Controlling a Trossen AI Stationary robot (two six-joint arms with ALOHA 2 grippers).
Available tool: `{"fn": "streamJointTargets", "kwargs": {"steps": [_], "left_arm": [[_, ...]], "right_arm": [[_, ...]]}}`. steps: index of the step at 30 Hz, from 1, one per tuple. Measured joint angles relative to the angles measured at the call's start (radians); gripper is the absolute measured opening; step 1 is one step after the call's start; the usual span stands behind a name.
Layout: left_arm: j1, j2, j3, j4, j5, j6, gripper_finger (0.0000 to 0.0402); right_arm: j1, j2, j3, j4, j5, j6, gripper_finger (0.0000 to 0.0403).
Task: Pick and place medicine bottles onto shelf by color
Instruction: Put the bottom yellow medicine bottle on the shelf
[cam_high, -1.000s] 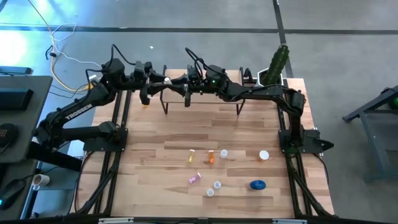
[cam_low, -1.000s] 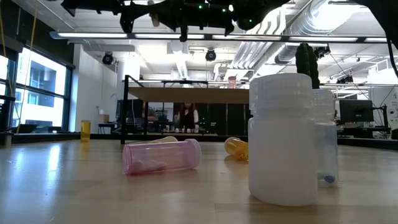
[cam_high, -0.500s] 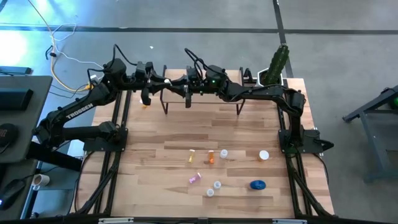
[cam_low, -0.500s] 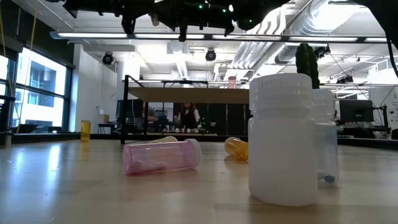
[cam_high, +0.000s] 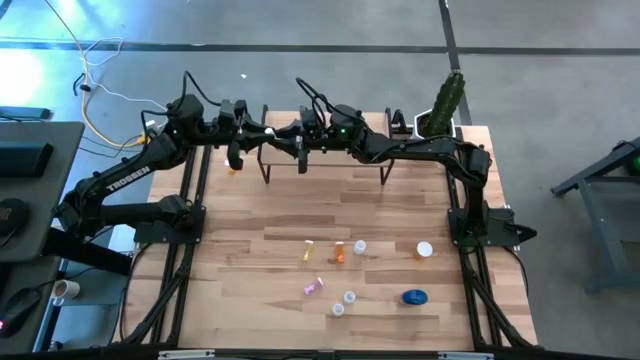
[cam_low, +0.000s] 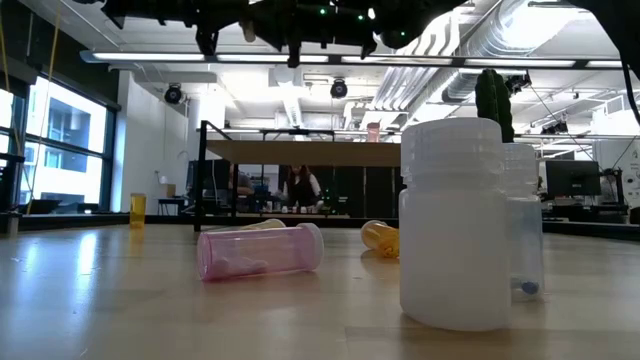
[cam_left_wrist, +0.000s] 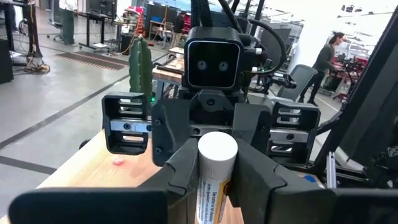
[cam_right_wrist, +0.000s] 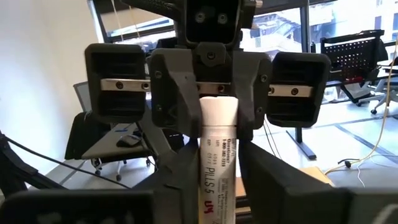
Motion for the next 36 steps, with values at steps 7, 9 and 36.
{"fn": "streamJointTargets", "kwargs": {"steps": [7,9,36], "left_arm": [[-0.001,0.001,0.000,-0.015,-0.050,0.030,0.0068],[0.000,0.001,0.000,-0.012,-0.066,0.046,0.0068],[0.000,0.085,0.001,-0.074,-0.414,0.185,0.0069]], "right_arm": [[-0.033,-0.001,0.000,-0.054,-0.011,0.060,0.0175],[-0.050,-0.001,0.000,-0.056,-0.036,0.102,0.0190],[-0.114,-0.117,0.000,-0.071,-0.004,0.088,0.0211]]}}
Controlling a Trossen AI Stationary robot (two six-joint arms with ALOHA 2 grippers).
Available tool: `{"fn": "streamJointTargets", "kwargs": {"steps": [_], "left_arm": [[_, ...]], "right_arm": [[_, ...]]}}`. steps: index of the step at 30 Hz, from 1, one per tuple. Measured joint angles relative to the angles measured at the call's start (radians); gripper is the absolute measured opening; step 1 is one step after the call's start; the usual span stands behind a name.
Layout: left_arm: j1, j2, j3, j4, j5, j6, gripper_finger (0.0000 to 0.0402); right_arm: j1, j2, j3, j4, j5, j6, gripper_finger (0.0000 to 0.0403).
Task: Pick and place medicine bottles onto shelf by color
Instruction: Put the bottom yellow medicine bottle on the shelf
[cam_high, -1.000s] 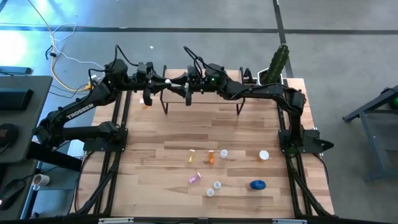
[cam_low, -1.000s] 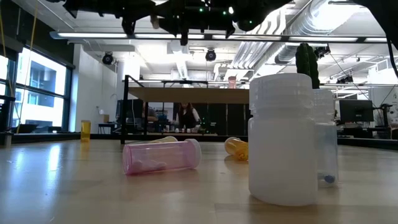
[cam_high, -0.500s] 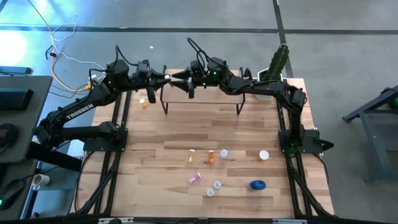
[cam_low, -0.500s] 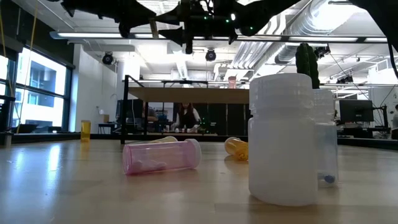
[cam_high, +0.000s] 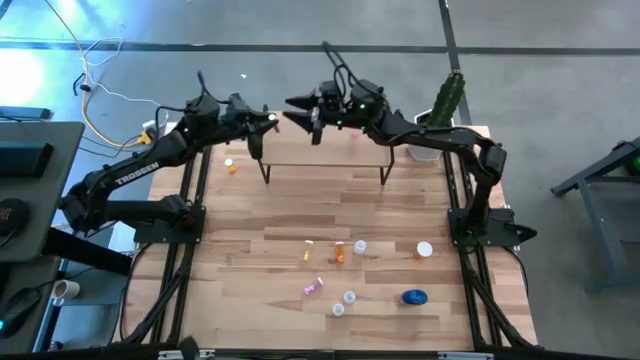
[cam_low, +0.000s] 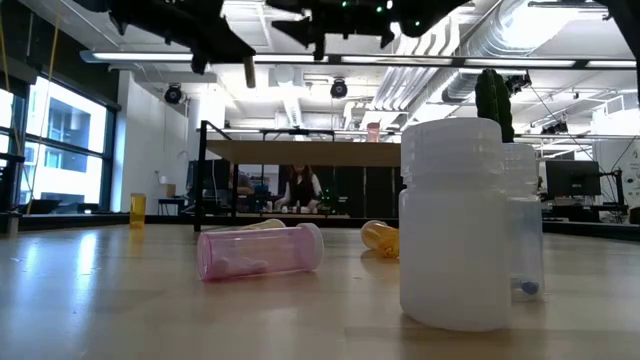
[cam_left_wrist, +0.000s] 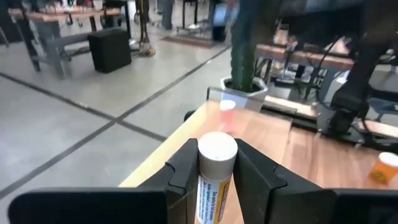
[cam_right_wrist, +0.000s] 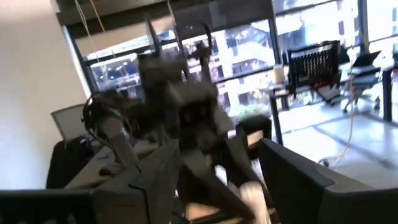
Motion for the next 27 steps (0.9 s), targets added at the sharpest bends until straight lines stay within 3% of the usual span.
{"fn": "streamJointTargets", "kwargs": {"steps": [12,27], "left_arm": [[0.047,0.147,0.000,0.118,-0.045,-0.007,0.0070],[0.121,0.291,0.000,0.130,-0.063,0.086,0.0071]], "right_arm": [[-0.080,-0.072,0.000,-0.100,-0.003,-0.091,0.0211],[-0.145,-0.072,0.000,-0.103,-0.007,-0.092,0.0211]]}}
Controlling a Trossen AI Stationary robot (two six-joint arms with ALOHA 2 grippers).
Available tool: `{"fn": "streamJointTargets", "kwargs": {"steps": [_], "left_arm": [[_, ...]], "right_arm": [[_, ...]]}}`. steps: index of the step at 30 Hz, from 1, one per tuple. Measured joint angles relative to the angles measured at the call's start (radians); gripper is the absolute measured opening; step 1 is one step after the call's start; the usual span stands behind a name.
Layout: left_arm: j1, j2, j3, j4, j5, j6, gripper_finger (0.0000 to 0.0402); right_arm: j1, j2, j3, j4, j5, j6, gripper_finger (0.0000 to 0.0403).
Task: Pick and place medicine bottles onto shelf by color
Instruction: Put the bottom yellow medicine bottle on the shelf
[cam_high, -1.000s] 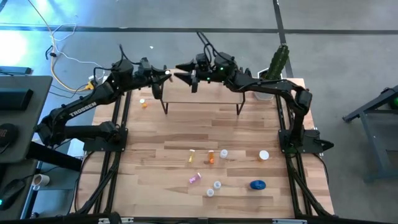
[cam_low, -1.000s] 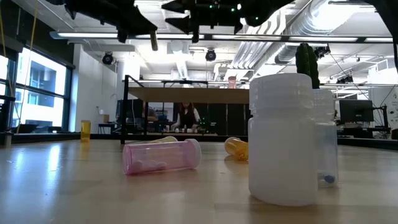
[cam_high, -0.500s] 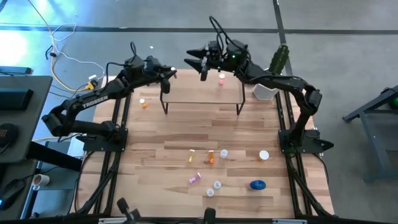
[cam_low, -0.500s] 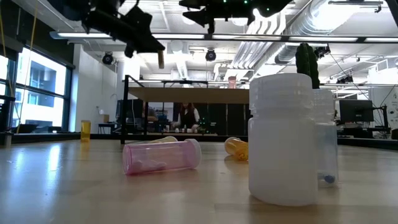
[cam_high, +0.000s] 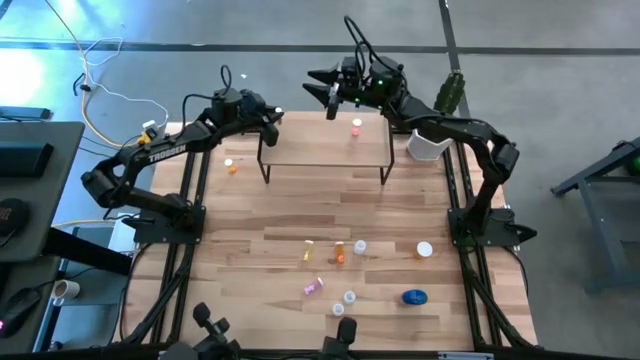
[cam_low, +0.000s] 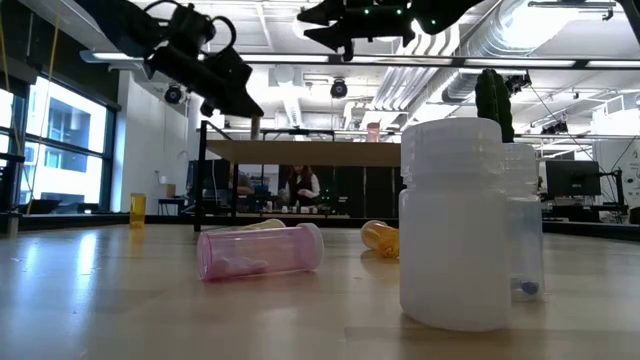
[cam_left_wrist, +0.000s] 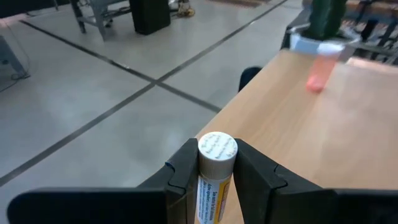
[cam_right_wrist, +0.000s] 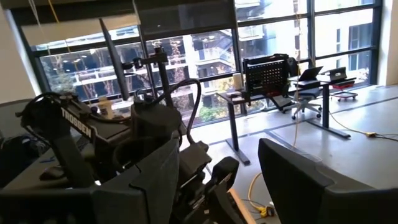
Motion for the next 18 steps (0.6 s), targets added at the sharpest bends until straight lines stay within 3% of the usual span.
{"fn": "streamJointTargets", "kwargs": {"steps": [18], "left_arm": [[0.000,0.027,0.000,-0.034,-0.041,0.036,0.0073]], "right_arm": [[-0.008,0.000,0.000,-0.012,0.000,0.000,0.0211]]}}
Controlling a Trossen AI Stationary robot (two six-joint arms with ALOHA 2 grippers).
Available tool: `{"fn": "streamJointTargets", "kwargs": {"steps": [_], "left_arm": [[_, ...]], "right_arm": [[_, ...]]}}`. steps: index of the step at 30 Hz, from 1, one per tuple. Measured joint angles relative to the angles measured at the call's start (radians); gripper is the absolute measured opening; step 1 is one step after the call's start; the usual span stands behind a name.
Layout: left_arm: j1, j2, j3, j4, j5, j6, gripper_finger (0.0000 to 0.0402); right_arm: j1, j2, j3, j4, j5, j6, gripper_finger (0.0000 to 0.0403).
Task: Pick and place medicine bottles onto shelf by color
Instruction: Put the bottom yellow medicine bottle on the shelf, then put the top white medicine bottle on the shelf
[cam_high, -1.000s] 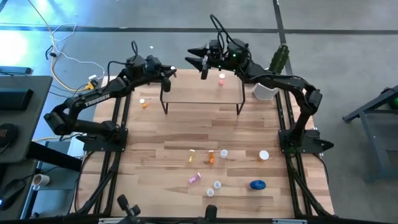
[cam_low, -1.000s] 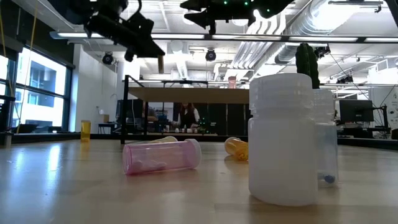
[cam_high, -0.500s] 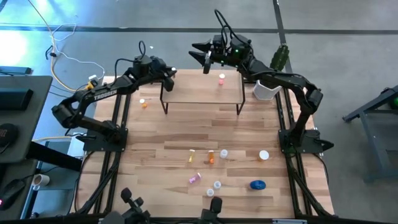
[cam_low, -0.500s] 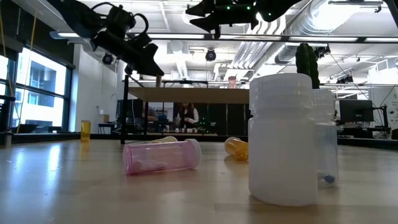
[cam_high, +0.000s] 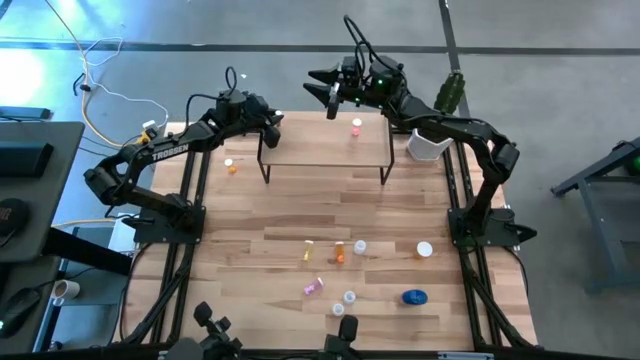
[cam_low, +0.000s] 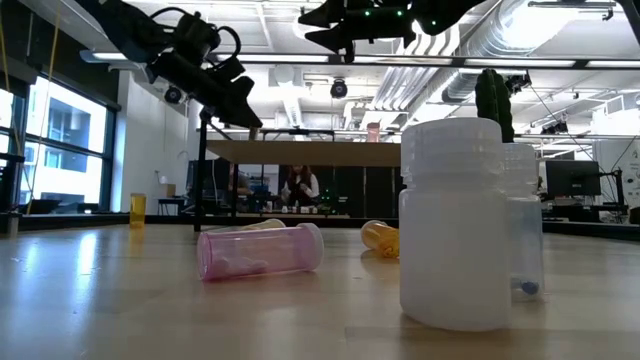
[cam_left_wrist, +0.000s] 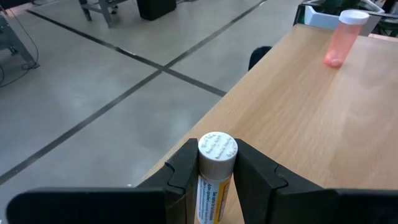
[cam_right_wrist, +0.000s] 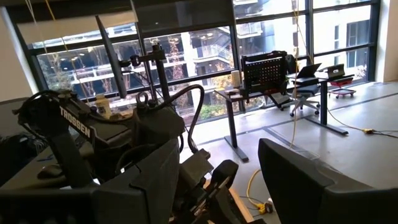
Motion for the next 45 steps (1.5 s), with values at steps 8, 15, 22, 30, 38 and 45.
{"fn": "streamJointTargets", "kwargs": {"steps": [8,15,22,30,38,45], "left_arm": [[0.000,-0.002,0.000,-0.012,0.000,0.000,0.0074],[0.000,-0.002,0.000,-0.012,-0.001,0.000,0.0074],[0.000,-0.002,0.000,-0.012,-0.054,0.000,0.0075],[0.000,0.003,-0.002,-0.029,-0.059,0.000,0.0110],[0.000,0.002,-0.002,-0.019,-0.063,0.000,0.0130],[0.000,0.002,-0.002,-0.001,-0.063,0.000,0.0150]], "right_arm": [[0.000,0.000,0.000,-0.001,0.000,-0.017,0.0211],[0.000,0.000,0.000,-0.001,0.000,-0.023,0.0211],[0.000,0.000,0.000,-0.017,0.000,-0.023,0.0211],[0.000,0.000,0.000,-0.029,0.000,-0.024,0.0211],[0.000,0.000,0.000,-0.029,0.000,-0.026,0.0211],[0.000,0.000,0.000,-0.029,0.000,-0.026,0.0211]]}}
